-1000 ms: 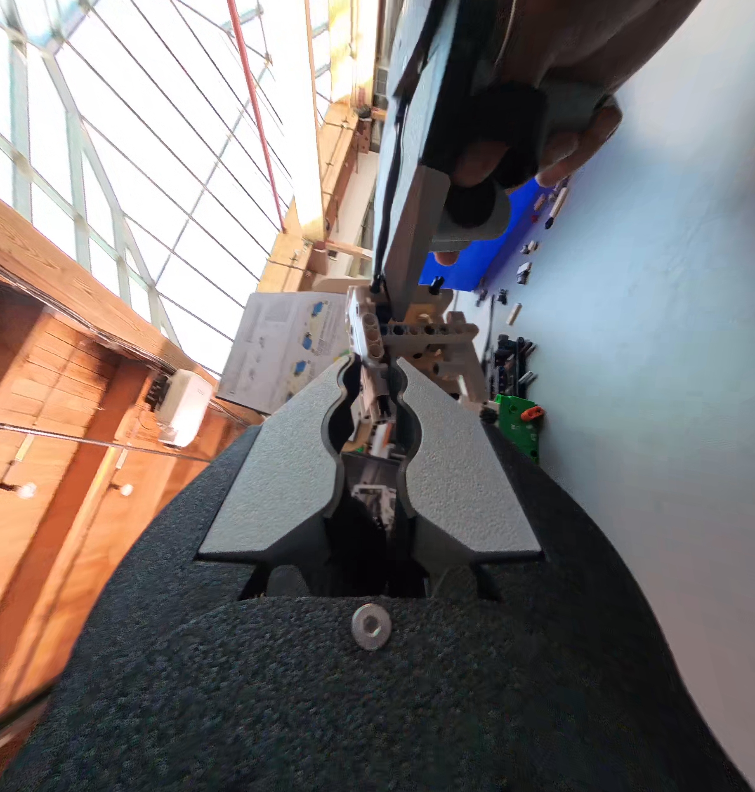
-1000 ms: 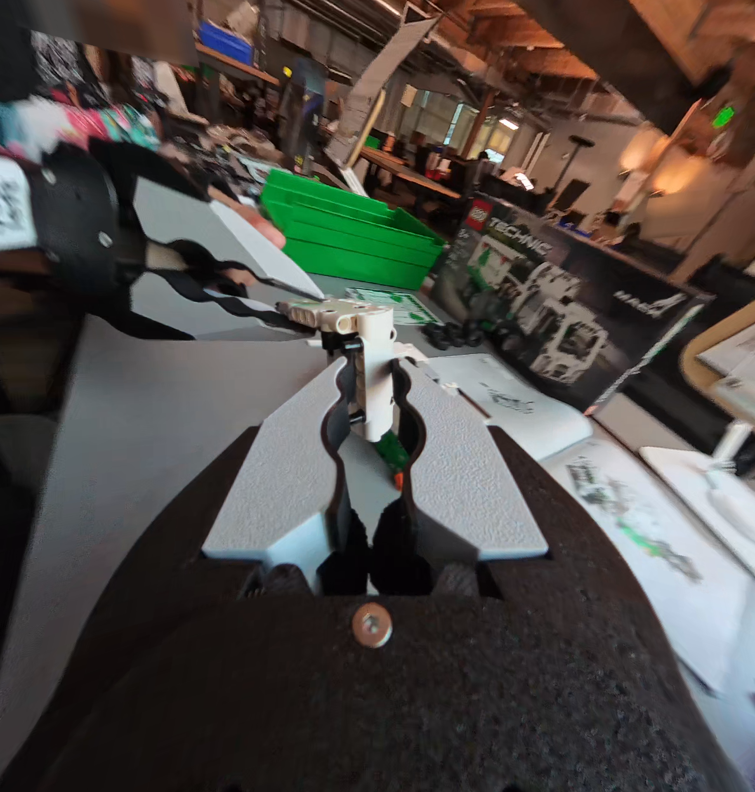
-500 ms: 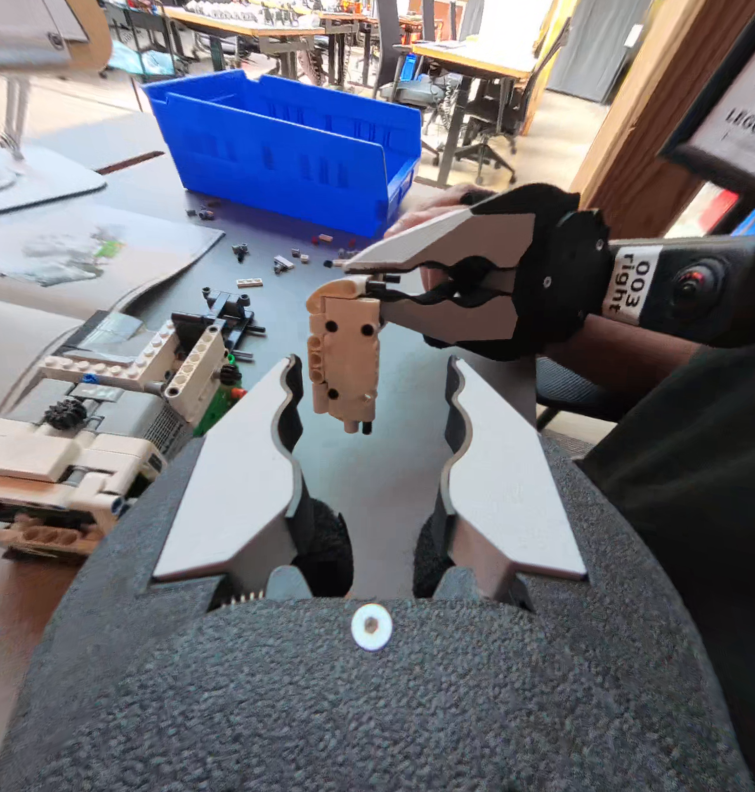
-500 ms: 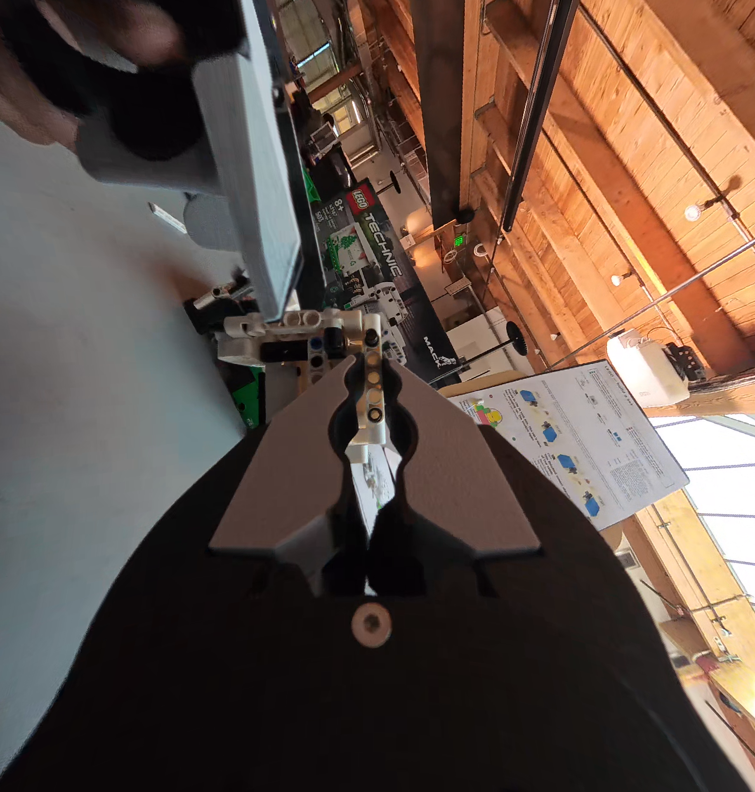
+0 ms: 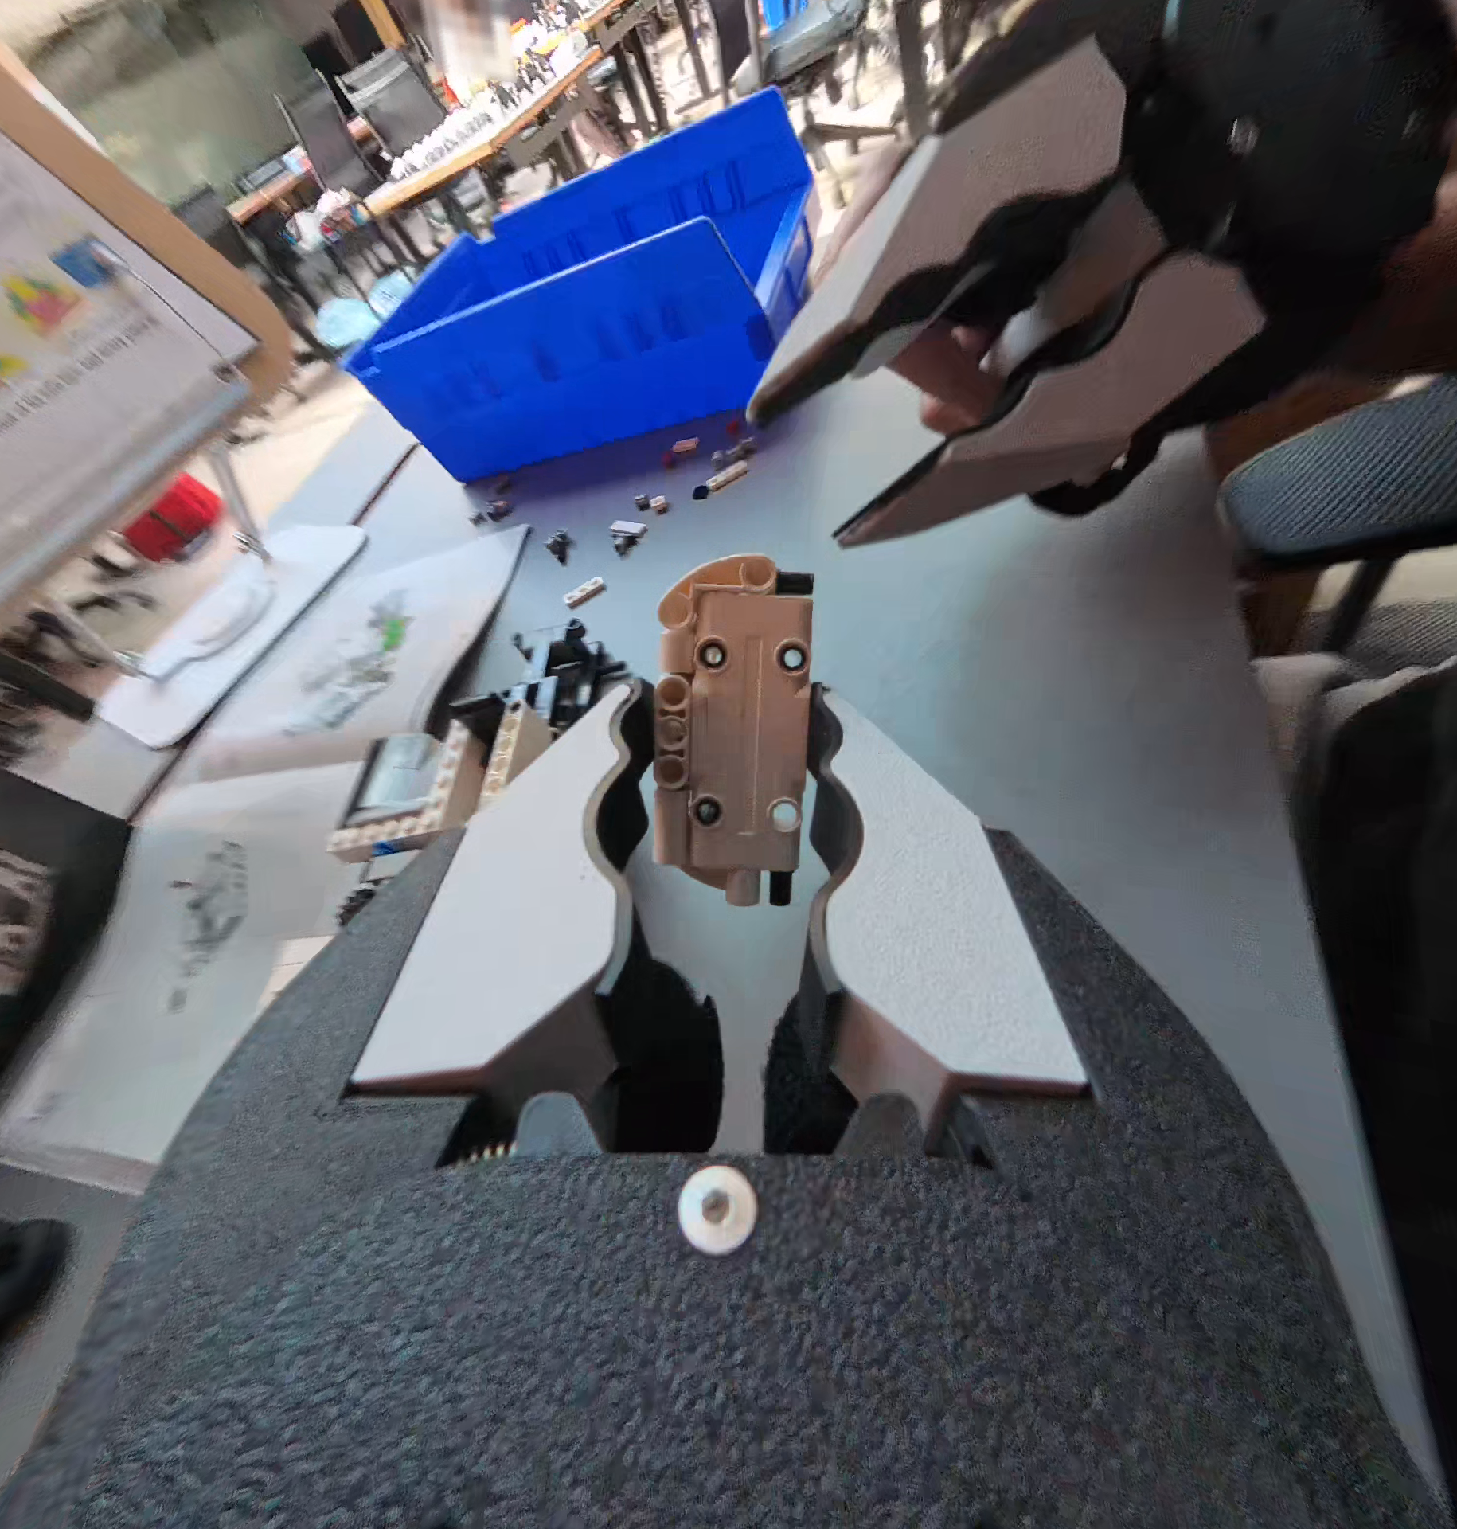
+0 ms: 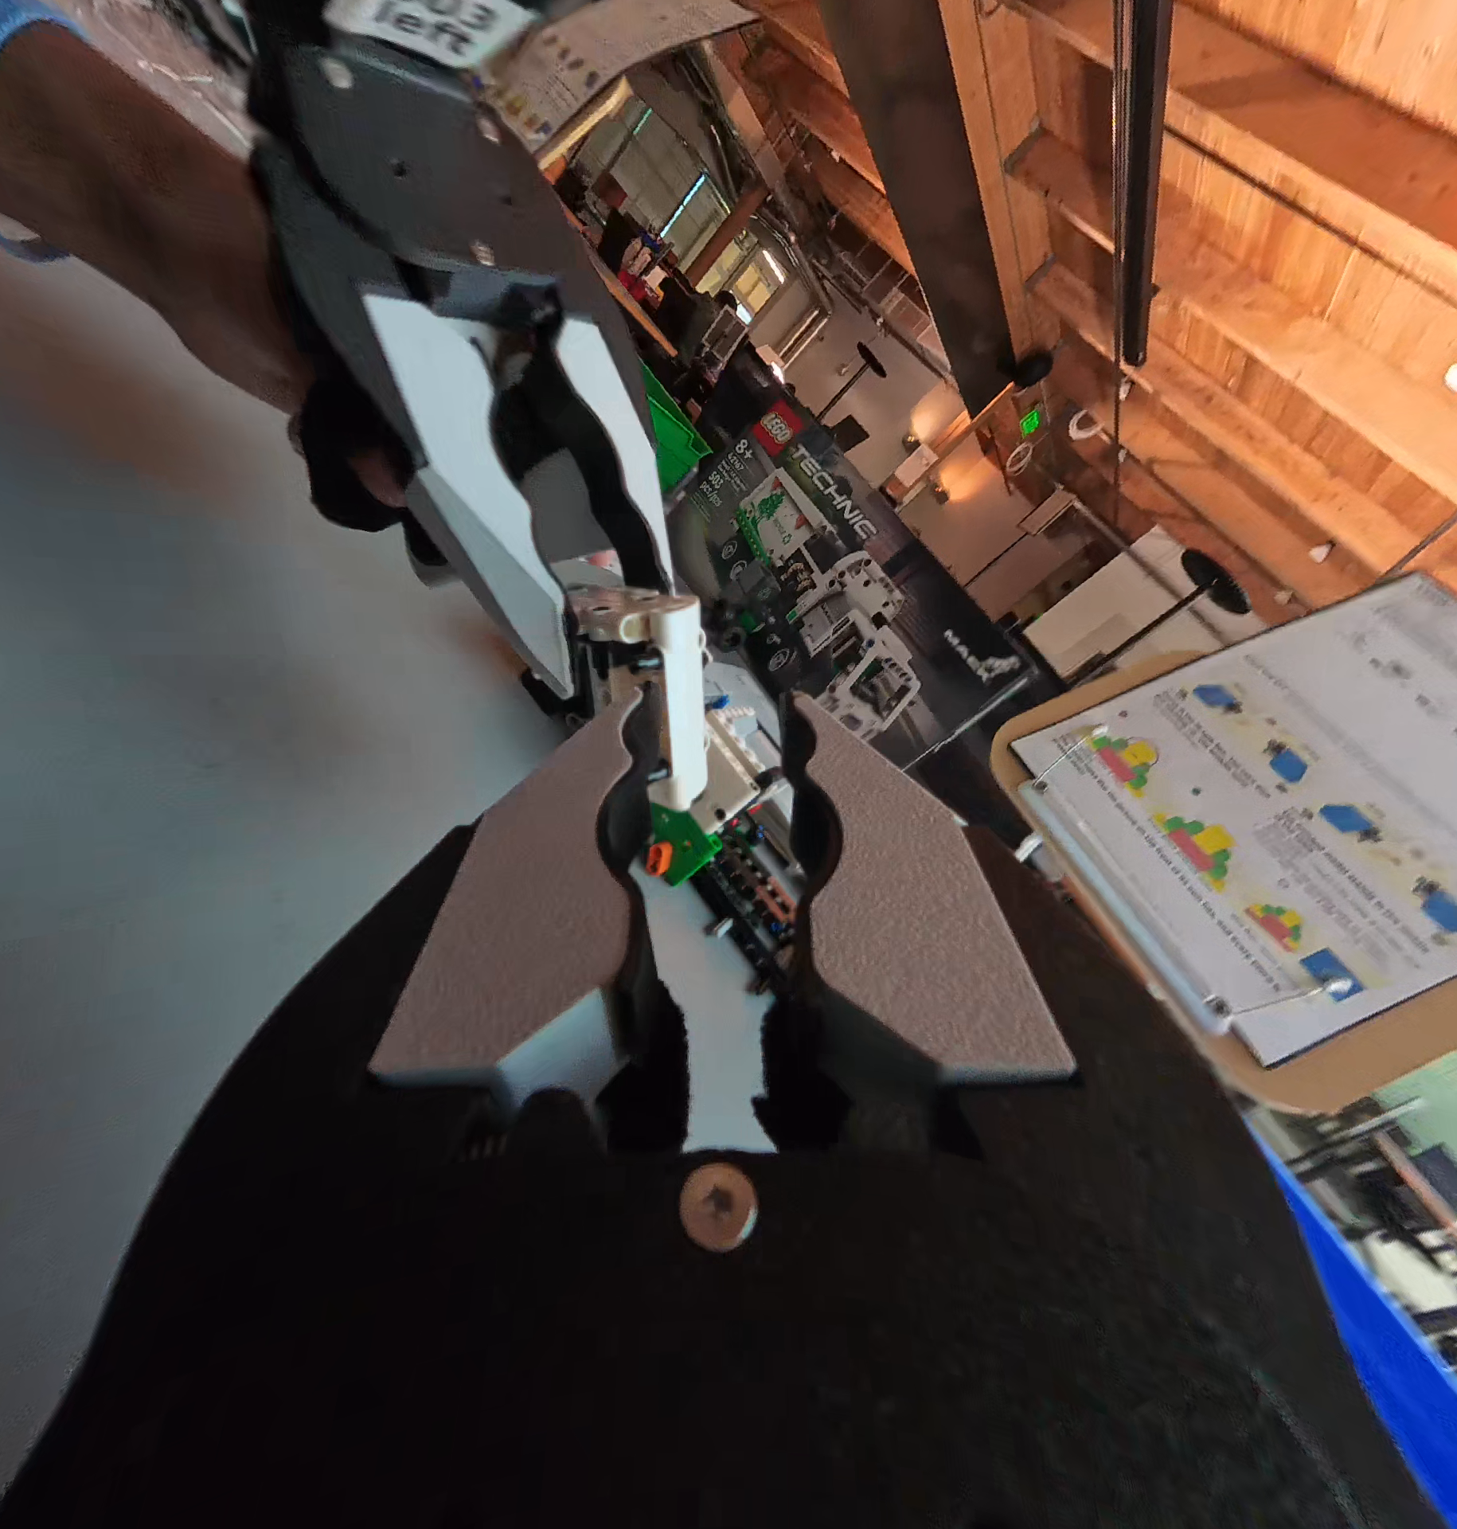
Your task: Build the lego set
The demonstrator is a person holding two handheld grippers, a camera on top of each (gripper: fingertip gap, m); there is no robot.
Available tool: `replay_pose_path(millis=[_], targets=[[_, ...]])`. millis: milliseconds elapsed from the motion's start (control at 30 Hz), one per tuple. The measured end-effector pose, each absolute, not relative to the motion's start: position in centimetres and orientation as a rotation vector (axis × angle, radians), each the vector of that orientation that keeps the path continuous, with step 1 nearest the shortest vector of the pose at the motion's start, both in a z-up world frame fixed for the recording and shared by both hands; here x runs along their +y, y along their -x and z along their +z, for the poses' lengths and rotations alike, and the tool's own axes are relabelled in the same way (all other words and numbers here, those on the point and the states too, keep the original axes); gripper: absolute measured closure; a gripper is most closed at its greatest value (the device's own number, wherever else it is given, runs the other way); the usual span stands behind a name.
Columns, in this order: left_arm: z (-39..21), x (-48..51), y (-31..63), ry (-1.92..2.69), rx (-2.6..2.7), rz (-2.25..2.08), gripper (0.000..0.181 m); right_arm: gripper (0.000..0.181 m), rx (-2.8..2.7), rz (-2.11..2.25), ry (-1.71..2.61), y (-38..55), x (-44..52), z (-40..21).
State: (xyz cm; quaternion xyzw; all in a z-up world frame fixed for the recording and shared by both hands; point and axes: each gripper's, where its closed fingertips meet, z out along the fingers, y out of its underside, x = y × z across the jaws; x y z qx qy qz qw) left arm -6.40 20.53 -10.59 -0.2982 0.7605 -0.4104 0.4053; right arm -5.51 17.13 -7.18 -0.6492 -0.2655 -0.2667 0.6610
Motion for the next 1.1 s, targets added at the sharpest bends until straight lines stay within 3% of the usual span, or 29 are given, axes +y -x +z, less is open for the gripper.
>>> replay_pose_path(millis=[167, 333, 400, 567, 733, 900, 1000, 1100], targets=[[-11.4, 21.6, 6.0, 0.299, 1.839, -0.465, 0.145, 0.145, -0.25, 0.002, 1.656, 3.8, 16.9, -8.2], [-11.6, 21.6, 5.8, 0.182, 1.795, -0.321, 0.146, 0.096, -0.06, 0.505, 1.771, 4.3, 18.2, -9.8], [-11.3, 21.3, 5.8, 0.168, 1.784, -0.316, 0.146, 0.085, -0.079, 0.538, 1.822, 5.0, 18.9, -11.0], [-10.9, 20.2, 6.0, 0.08, 1.75, -0.265, 0.146, 0.087, -0.106, 0.529, 1.842, 5.9, 20.4, -11.3], [-10.3, 19.7, 5.9, 0.042, 1.717, -0.209, 0.148, 0.106, -0.099, 0.521, 1.843, 6.0, 21.0, -11.3], [-10.6, 20.0, 5.5, 0.158, 1.743, -0.248, 0.145, 0.107, -0.046, 0.515, 1.852, 5.4, 21.0, -11.4], [-11.1, 20.4, 5.4, 0.249, 1.793, -0.295, 0.125, 0.107, -0.023, 0.44, 1.874, 4.4, 20.7, -11.9], [-11.2, 21.2, 5.5, 0.393, 1.838, -0.438, 0.122, 0.108, 0.024, 0.364, 1.856, 2.7, 20.3, -11.6]])
